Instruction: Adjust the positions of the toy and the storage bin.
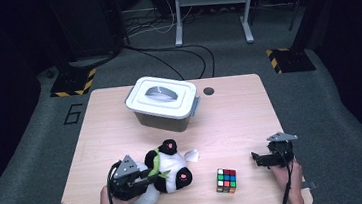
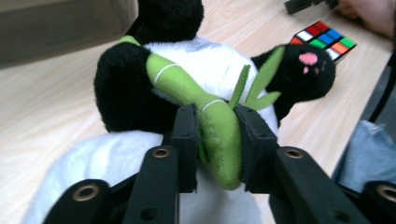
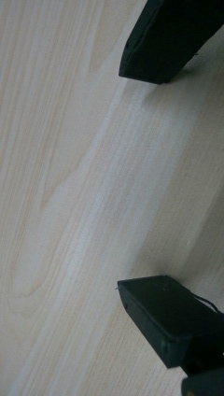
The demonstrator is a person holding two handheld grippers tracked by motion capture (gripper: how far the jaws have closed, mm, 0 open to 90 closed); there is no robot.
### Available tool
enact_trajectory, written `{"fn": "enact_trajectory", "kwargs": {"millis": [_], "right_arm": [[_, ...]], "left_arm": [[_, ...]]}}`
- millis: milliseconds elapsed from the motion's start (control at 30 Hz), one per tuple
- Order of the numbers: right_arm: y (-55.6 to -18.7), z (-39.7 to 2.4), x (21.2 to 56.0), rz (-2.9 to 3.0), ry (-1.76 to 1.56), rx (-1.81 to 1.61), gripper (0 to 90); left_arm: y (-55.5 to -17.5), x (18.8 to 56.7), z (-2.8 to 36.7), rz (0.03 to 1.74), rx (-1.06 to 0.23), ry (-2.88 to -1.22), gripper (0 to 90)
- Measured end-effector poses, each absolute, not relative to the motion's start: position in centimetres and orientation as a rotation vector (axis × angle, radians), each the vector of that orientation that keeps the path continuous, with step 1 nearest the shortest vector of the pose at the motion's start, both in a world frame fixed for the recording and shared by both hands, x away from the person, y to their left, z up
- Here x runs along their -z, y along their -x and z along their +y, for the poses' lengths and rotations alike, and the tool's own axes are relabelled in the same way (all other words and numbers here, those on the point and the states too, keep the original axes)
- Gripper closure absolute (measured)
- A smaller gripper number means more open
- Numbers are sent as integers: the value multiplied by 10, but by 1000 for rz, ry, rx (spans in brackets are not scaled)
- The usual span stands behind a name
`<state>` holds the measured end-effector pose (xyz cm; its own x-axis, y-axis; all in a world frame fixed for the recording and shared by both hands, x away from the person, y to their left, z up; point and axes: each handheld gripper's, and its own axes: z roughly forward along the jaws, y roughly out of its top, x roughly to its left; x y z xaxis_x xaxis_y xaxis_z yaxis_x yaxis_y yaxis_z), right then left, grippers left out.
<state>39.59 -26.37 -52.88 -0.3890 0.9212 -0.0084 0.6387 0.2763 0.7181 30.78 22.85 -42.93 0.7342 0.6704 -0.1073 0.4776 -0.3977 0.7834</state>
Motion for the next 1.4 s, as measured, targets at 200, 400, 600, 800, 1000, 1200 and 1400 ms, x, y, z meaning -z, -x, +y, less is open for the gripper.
{"fn": "enact_trajectory", "kwargs": {"millis": [200, 400, 600, 800, 1000, 1200, 1400], "right_arm": [[-396, -264, 529, 2127, -1404, -896, 3], [-396, -264, 529, 2125, -1404, -893, 4], [-396, -264, 529, 2126, -1405, -895, 4], [-396, -264, 529, 2126, -1405, -896, 4], [-396, -264, 529, 2126, -1405, -895, 4], [-396, -264, 529, 2126, -1405, -895, 4], [-396, -264, 529, 2125, -1404, -894, 4]], "left_arm": [[-322, 420, 225, 1047, -356, -1877, 418], [-328, 430, 199, 1138, -419, -1971, 413], [-324, 438, 192, 1120, -482, -2021, 586], [-320, 438, 195, 944, -550, -2102, 741], [-328, 420, 208, 803, -541, -2195, 766], [-332, 429, 218, 805, -445, -2183, 703], [-323, 445, 219, 1002, -490, -2007, 563]]}}
